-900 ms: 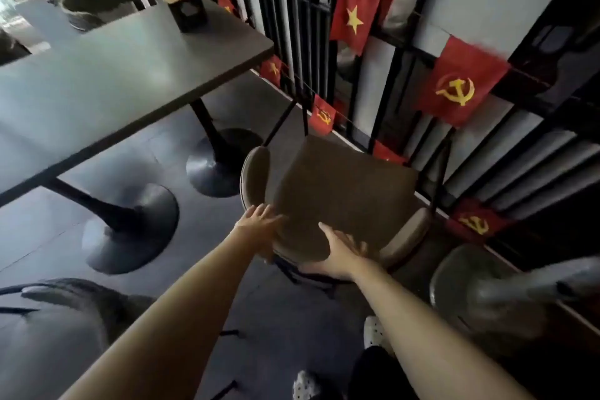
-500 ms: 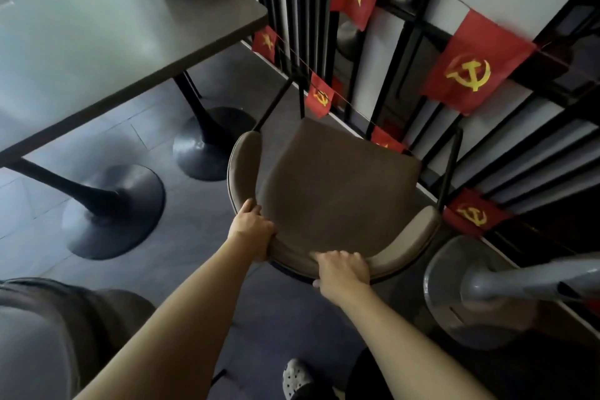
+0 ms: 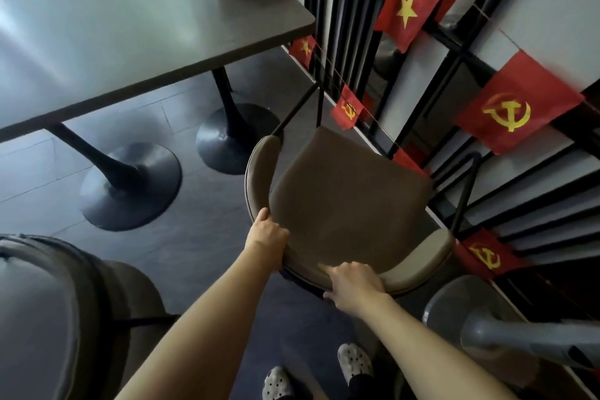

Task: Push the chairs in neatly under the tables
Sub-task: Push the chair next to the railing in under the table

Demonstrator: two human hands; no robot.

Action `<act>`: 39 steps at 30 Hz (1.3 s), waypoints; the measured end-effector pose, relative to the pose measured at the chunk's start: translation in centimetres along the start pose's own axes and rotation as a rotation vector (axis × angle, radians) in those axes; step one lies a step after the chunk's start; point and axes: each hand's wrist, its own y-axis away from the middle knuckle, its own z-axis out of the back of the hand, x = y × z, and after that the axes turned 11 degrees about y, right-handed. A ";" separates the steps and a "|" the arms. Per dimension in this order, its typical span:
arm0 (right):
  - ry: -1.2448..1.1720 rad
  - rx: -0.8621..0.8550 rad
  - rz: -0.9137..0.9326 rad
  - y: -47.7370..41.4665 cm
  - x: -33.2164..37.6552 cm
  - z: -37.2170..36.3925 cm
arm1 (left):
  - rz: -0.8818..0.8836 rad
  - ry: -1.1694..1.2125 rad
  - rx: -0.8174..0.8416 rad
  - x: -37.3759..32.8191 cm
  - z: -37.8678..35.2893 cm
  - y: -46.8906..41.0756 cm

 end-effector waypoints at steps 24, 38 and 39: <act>0.409 -0.091 0.083 -9.3 -7.5 6.5 | 0.326 0.370 0.084 2.4 0.1 0.4; 0.393 -0.055 0.176 -11.4 -12.0 9.2 | 0.426 0.427 0.068 -0.6 1.7 -2.5; 0.397 -0.053 0.181 -11.6 -12.3 9.3 | 0.432 0.429 0.071 -0.7 1.9 -2.8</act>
